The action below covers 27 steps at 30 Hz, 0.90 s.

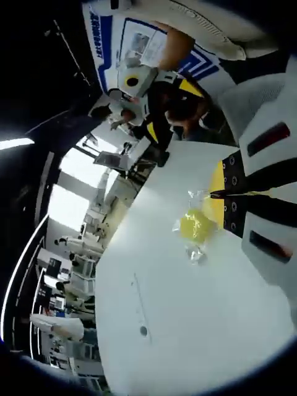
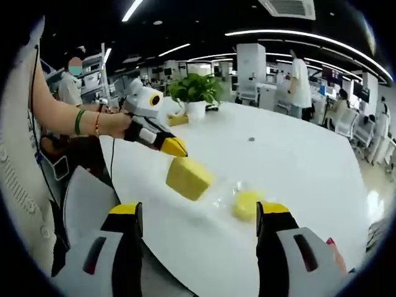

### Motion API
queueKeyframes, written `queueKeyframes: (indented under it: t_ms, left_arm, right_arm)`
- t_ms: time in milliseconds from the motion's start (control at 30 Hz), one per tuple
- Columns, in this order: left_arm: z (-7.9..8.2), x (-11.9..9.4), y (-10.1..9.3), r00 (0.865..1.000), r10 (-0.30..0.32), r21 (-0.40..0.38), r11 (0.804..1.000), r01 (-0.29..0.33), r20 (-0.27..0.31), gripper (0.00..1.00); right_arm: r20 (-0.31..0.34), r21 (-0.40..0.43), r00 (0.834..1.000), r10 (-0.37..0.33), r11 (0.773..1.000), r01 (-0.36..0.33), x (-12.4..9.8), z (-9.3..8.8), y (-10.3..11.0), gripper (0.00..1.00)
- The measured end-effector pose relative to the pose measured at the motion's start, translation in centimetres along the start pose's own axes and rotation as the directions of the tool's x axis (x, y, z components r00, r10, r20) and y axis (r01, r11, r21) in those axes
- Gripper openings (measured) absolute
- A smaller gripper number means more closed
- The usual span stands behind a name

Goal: Compare the silicone blocks by pressing each to a similar depth, holding the contact briefly, and releasing to observe deformation and rebound differences across the visible hardness samples.

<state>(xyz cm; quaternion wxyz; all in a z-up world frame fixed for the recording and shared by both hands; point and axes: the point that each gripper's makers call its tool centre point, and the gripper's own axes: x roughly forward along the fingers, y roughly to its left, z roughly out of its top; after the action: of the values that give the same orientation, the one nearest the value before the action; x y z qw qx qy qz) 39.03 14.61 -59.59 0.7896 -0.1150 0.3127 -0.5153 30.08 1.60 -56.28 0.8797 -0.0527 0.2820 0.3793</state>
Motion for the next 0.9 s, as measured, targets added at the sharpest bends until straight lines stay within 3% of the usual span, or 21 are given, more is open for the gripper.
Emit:
queueKeyframes:
  t_ms: [33,133,167,200,400,500,733,833,900]
  left_arm:
    - [-0.5,-0.1,0.2,1.0,-0.014,-0.039,0.999,0.014,-0.015,0.0]
    - [-1.8,-0.5,2.5,0.999,0.006,-0.052,0.999,-0.008,-0.048,0.0]
    - [-1.4,-0.7,3.4,1.0,0.018,-0.08,0.997,-0.018,-0.005,0.0]
    - [-1.7,-1.0,4.3,1.0,0.014,-0.131,0.991,-0.016,-0.015,0.0]
    - [-1.8,-1.2,10.5,0.997,0.071,-0.156,0.985,-0.076,-0.033,0.0]
    - [-2.2,-1.0,12.6,0.996,0.083,-0.19,0.978,-0.088,-0.036,0.0]
    - [-3.8,-0.2,15.7,0.992,0.094,-0.187,0.976,-0.108,-0.082,0.0]
    - [-5.0,-0.1,16.4,0.989,0.072,-0.173,0.98,-0.095,-0.131,0.0]
    - [-5.0,-0.2,16.6,0.99,0.052,-0.184,0.98,-0.076,-0.133,0.0]
  right_arm:
    - [-0.003,-0.003,1.0,-0.003,1.0,0.003,-0.1,-0.3,-0.1,0.67]
    - [-0.022,0.032,0.999,-0.031,0.999,0.031,-0.4,-1.2,-0.7,0.66]
    - [-0.029,0.044,0.999,-0.042,0.998,0.043,-0.5,-1.4,-1.0,0.66]
    - [-0.03,0.052,0.998,-0.047,0.997,0.049,-0.6,-1.5,-1.2,0.66]
    - [-0.081,0.072,0.994,-0.079,0.994,0.085,-0.3,-2.6,-2.4,0.63]
    - [-0.093,0.082,0.992,-0.085,0.992,0.093,-0.1,-2.7,-2.5,0.63]
    - [-0.116,0.091,0.989,-0.094,0.99,0.105,0.2,-3.2,-2.6,0.62]
    - [-0.123,0.098,0.988,-0.094,0.99,0.106,0.2,-3.4,-2.7,0.61]
    - [-0.132,0.099,0.987,-0.096,0.989,0.11,0.3,-3.7,-2.9,0.61]
